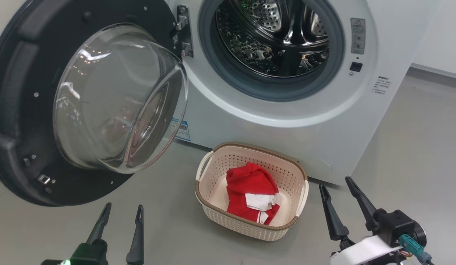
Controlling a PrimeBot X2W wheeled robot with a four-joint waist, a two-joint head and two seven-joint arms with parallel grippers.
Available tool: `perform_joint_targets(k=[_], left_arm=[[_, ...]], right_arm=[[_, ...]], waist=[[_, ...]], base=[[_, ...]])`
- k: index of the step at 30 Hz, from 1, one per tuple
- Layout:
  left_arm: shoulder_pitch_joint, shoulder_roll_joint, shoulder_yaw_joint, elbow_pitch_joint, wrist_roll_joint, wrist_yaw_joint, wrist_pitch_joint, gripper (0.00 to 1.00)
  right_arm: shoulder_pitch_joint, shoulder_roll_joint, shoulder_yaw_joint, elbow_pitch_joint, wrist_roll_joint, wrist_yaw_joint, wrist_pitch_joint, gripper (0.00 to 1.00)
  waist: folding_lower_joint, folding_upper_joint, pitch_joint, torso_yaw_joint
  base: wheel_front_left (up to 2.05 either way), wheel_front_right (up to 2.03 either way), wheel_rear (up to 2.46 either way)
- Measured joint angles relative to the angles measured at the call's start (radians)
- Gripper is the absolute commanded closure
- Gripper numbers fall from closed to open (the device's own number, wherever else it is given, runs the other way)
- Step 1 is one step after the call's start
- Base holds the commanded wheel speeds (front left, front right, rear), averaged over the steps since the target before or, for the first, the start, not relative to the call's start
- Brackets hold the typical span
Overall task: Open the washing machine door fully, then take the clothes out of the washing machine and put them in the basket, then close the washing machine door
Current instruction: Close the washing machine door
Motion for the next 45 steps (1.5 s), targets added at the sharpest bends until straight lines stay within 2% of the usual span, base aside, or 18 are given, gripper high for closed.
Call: perform_joint_targets(k=[7,18,19,21,22,30,38,41,45], left_arm=[[0.001,0.003,0.023,-0.002,0.000,0.003,0.000,0.00],[0.001,0.006,0.024,-0.007,0.000,0.003,-0.001,0.00],[0.001,0.007,0.024,-0.009,0.000,0.004,-0.001,0.05],[0.001,0.006,0.024,-0.012,-0.001,0.004,-0.003,0.96],[0.001,0.006,0.024,-0.015,-0.001,0.004,-0.003,1.00],[0.002,0.007,0.022,-0.027,-0.002,0.003,-0.011,1.00],[0.001,0.008,0.023,-0.071,-0.039,-0.022,-0.029,1.00],[0.000,-0.001,0.025,-0.099,-0.114,-0.047,-0.036,1.00],[-0.003,-0.029,0.035,-0.163,-0.324,-0.097,-0.044,1.00]], right_arm=[[0.000,0.001,0.024,0.008,0.000,0.001,0.000,0.00],[0.000,0.001,0.029,0.014,0.000,0.001,0.000,0.00],[0.000,0.001,0.029,0.015,0.000,0.001,0.000,0.00],[0.000,0.001,0.029,0.015,0.000,0.001,0.000,0.00],[0.000,0.001,0.029,0.015,0.000,0.001,0.000,0.00],[0.000,0.001,0.029,0.016,0.000,0.001,0.000,0.00],[0.000,0.001,0.029,0.017,0.000,0.001,0.000,0.00],[0.000,0.001,0.029,0.018,0.000,0.001,0.000,0.00],[0.000,0.001,0.027,0.017,0.000,0.001,0.000,0.00]], waist=[[0.0000,0.0000,-0.007,0.039],[0.0000,0.0000,-0.009,0.042],[0.0000,0.0000,-0.008,0.042],[0.0000,0.0000,-0.008,0.041],[0.0000,0.0000,-0.008,0.041],[0.0000,0.0000,-0.009,0.038],[0.0000,0.0000,-0.008,0.039],[0.0000,0.0000,-0.008,0.041],[0.0000,0.0000,-0.005,0.045]], base=[[0.00,0.00,0.00],[0.00,0.00,0.00],[0.00,0.00,0.00],[0.00,0.00,0.00],[0.00,0.00,0.00],[0.00,0.00,0.00],[0.00,0.00,0.00],[0.00,0.00,0.00],[0.00,0.00,0.00]])
